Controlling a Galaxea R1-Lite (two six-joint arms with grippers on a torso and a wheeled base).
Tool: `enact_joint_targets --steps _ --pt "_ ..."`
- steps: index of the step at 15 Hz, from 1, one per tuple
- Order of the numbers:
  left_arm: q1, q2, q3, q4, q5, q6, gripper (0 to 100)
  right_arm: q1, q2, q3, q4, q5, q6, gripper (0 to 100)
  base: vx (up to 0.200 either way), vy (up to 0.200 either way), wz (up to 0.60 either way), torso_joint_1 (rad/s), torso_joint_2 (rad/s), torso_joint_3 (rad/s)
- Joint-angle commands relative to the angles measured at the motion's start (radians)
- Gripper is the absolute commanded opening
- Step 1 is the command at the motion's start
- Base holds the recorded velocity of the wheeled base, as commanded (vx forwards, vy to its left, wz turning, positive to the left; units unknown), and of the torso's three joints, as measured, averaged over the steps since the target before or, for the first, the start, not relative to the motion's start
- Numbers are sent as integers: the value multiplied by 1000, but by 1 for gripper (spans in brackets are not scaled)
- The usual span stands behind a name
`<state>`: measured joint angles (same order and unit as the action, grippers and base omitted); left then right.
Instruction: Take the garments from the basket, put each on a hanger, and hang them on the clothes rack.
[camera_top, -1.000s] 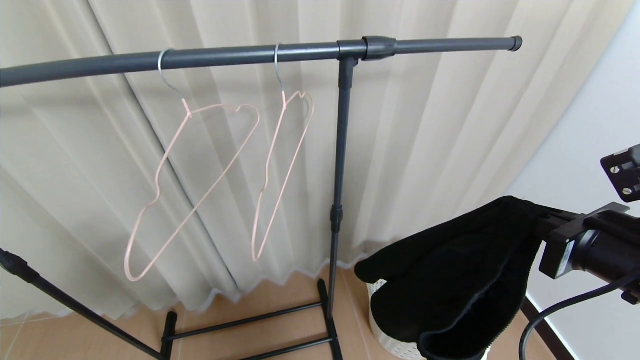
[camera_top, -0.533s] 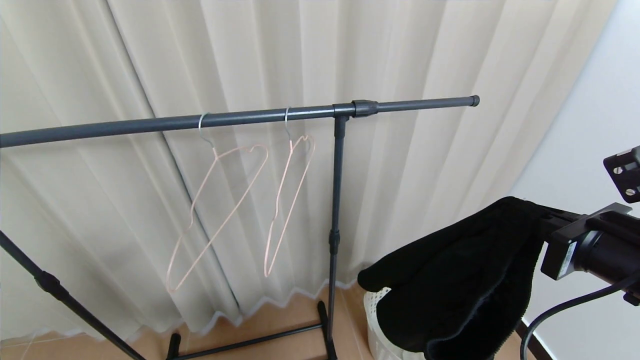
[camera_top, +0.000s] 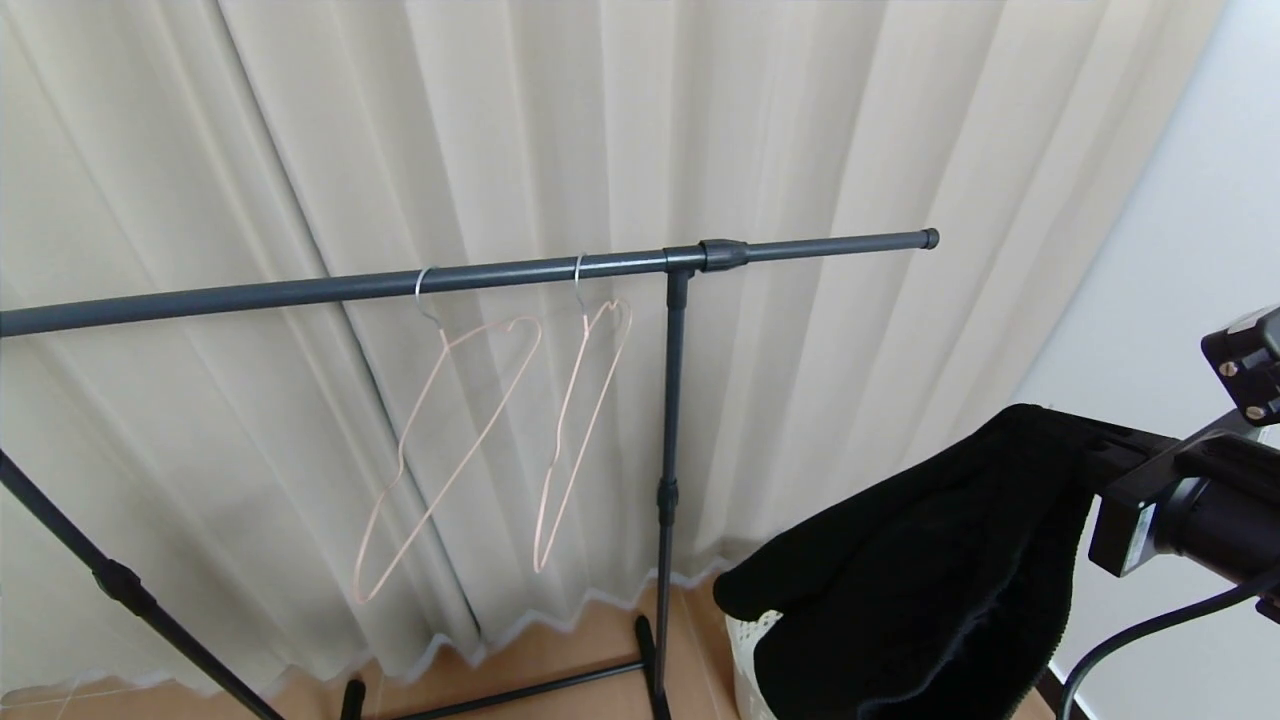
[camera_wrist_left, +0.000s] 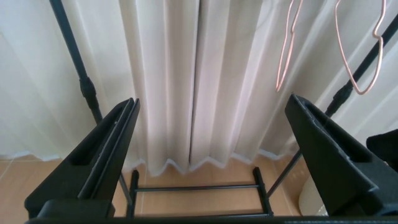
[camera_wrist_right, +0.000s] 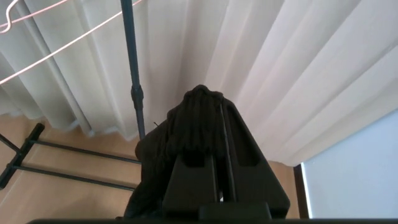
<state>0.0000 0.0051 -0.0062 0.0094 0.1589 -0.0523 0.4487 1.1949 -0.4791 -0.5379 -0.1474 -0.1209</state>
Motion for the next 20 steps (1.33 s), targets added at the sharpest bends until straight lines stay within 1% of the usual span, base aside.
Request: enact_joint_targets --steps 1,7,11,17,19,20 --pt "0 1 0 0 1 0 100 1 -5 5 -1 0 -2 0 0 0 0 0 0 0" --pt "0 1 0 0 1 0 100 -1 -6 8 -1 2 1 0 0 0 0 0 0 0" --pt "0 1 0 0 1 0 100 1 -5 17 -24 5 3 0 0 0 0 0 0 0" --pt "0 1 0 0 1 0 100 1 -6 17 -25 3 0 0 0 0 600 3 2 0" --pt "0 1 0 1 -1 0 100 -1 -6 17 -25 3 0 0 0 0 0 0 0 0" --pt "0 1 0 1 -1 0 100 -1 -6 17 -25 3 0 0 -200 0 0 7 2 2"
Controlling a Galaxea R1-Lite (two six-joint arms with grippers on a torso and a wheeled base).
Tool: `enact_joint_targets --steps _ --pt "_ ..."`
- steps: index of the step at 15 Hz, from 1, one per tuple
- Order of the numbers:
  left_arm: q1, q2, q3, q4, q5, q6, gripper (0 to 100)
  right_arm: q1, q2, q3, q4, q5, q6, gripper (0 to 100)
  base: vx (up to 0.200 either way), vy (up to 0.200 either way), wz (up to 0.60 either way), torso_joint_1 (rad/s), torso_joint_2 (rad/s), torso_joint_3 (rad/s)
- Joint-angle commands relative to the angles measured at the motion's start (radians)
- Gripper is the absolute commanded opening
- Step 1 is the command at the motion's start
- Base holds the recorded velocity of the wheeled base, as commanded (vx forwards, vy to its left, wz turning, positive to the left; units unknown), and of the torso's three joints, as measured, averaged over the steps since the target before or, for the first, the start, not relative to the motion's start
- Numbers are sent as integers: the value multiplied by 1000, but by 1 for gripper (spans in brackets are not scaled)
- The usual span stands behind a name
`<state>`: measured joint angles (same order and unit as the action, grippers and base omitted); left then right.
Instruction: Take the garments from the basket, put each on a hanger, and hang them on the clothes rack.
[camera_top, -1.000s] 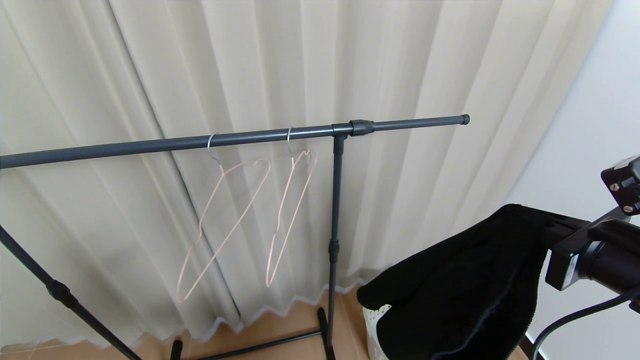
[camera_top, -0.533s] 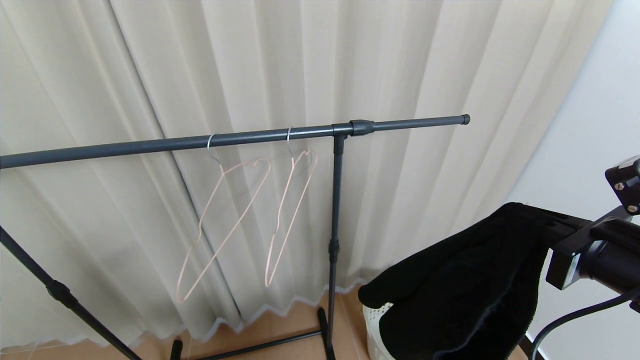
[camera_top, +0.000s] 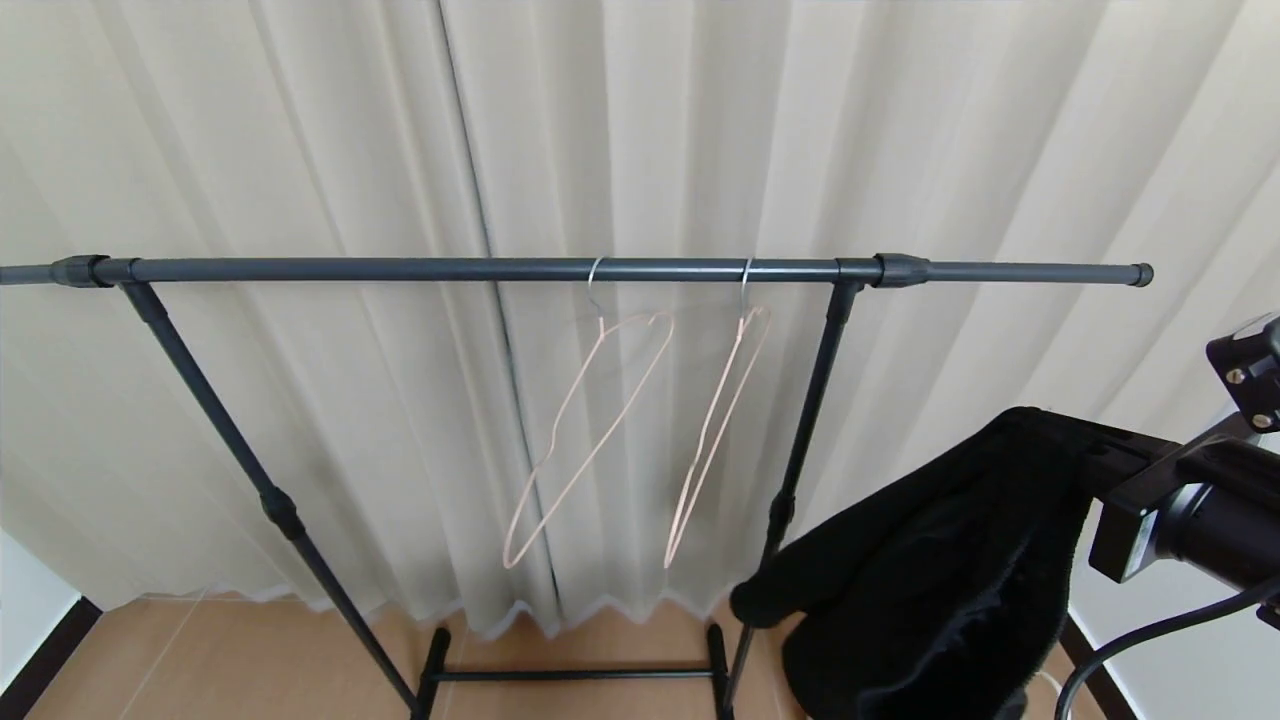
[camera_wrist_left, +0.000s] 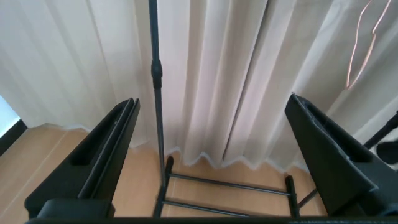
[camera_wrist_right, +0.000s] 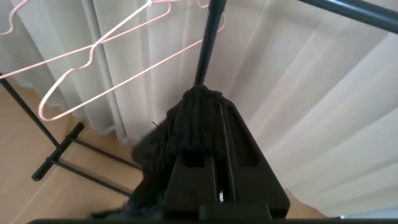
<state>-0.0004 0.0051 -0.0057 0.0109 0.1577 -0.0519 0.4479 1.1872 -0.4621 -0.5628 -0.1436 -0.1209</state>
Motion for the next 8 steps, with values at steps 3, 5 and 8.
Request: enact_joint_targets --steps 3,5,8 --pt "0 1 0 0 0 0 100 2 2 0 0 -1 0 0 -200 0 0 4 -1 2" --pt "0 1 -2 0 0 0 100 0 -3 0 0 -1 0 0 -200 0 0 -5 5 -2" --pt "0 1 -2 0 0 0 100 0 -5 0 0 -1 -2 0 -133 200 0 -2 -1 4"
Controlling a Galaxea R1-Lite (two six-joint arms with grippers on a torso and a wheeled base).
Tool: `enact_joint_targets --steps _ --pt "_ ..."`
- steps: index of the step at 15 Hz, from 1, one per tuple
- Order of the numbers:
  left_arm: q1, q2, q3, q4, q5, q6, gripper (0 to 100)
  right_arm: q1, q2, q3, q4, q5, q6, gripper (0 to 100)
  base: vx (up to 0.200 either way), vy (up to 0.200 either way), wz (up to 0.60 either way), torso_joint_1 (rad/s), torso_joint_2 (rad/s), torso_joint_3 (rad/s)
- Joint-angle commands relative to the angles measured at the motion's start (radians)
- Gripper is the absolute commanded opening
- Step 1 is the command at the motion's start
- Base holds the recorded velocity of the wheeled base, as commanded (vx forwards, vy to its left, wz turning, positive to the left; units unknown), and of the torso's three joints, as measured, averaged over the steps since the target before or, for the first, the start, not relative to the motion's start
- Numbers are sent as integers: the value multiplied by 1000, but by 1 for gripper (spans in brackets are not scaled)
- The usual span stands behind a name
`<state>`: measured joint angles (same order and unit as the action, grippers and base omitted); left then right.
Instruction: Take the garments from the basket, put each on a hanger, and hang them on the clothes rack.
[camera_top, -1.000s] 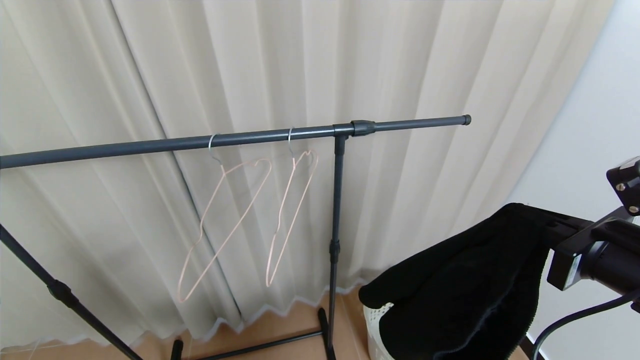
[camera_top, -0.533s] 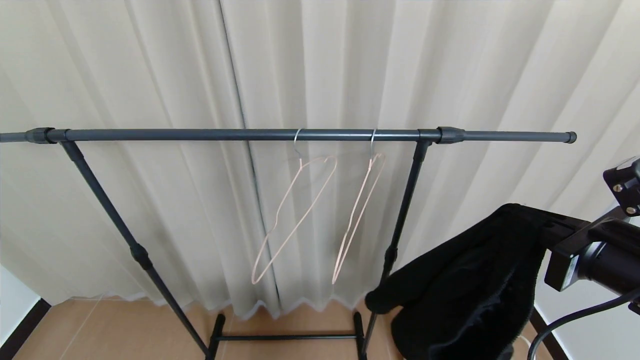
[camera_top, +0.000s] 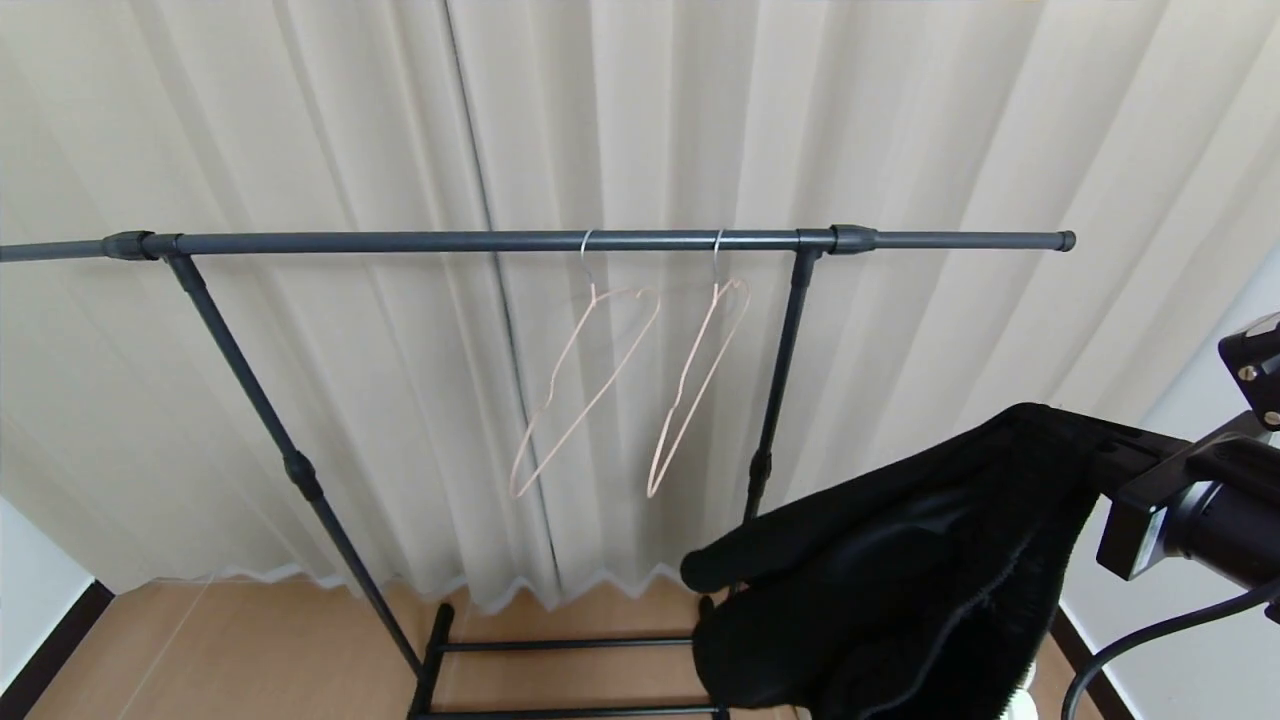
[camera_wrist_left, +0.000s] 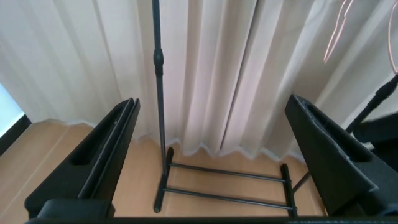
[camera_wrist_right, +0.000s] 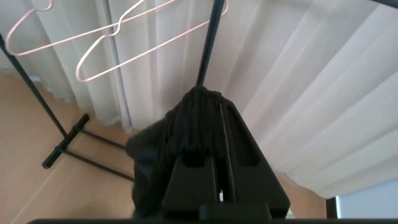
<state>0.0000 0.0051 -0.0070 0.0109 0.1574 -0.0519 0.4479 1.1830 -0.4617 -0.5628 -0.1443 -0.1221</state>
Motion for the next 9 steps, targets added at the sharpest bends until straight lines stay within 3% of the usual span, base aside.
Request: enact_joint_targets --steps 1,3,8,9 --pt "0 1 -1 0 1 0 100 0 0 0 1 0 -1 0 0 200 0 -2 2 -2" --pt "0 1 -1 0 1 0 100 0 0 0 1 0 -1 0 0 200 0 -2 -7 2" --pt "0 1 1 -2 2 0 100 6 -5 -11 1 0 -2 0 0 0 0 0 0 0" --pt "0 1 1 -2 2 0 100 6 -3 -6 1 0 -2 0 0 0 -600 2 7 -2"
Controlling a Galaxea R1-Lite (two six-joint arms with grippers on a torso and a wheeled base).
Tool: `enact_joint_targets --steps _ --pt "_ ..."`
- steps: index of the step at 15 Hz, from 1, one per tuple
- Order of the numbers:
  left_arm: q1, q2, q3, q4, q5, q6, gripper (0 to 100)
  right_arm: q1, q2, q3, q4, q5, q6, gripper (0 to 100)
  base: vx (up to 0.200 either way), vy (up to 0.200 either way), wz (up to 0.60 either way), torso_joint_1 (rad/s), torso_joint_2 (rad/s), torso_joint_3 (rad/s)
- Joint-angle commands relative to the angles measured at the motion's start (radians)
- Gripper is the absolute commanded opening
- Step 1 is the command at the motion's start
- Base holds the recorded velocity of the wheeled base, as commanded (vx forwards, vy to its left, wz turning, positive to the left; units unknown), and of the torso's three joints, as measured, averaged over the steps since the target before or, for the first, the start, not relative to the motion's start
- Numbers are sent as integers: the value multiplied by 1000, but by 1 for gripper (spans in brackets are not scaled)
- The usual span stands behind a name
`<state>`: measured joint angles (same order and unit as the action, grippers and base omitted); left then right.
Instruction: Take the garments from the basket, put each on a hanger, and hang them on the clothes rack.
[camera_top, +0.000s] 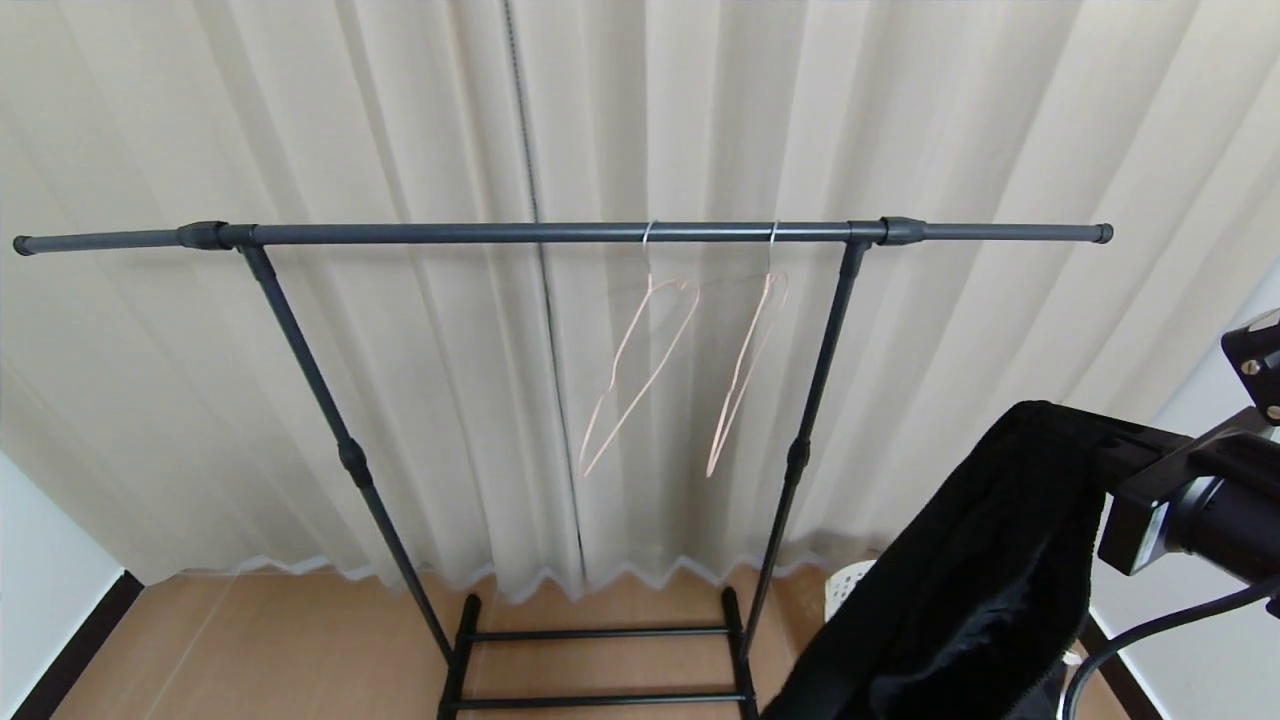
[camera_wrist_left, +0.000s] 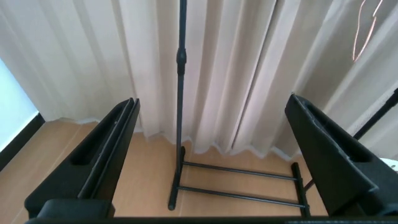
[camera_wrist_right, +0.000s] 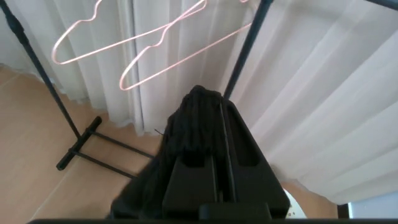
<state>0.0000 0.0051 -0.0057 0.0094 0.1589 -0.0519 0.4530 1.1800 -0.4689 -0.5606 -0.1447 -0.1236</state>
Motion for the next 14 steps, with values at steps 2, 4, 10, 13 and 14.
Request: enact_joint_targets --steps 2,4,10,13,14 --pt "0 1 0 0 1 0 100 0 -2 7 -1 0 -2 0 0 0 -600 2 2 5" --pt "0 1 0 0 1 -2 100 1 1 24 -1 0 -13 0 0 0 0 0 0 0" --pt "-2 199 -20 55 -71 64 100 107 38 55 7 -7 -71 0 0 0 0 0 0 0" --pt "-34 635 -165 26 -164 159 100 110 213 -76 16 -9 1 0 0 0 0 0 0 0" --pt "-52 750 -227 -9 -239 103 100 115 242 -112 34 -10 32 0 0 0 0 0 0 0"
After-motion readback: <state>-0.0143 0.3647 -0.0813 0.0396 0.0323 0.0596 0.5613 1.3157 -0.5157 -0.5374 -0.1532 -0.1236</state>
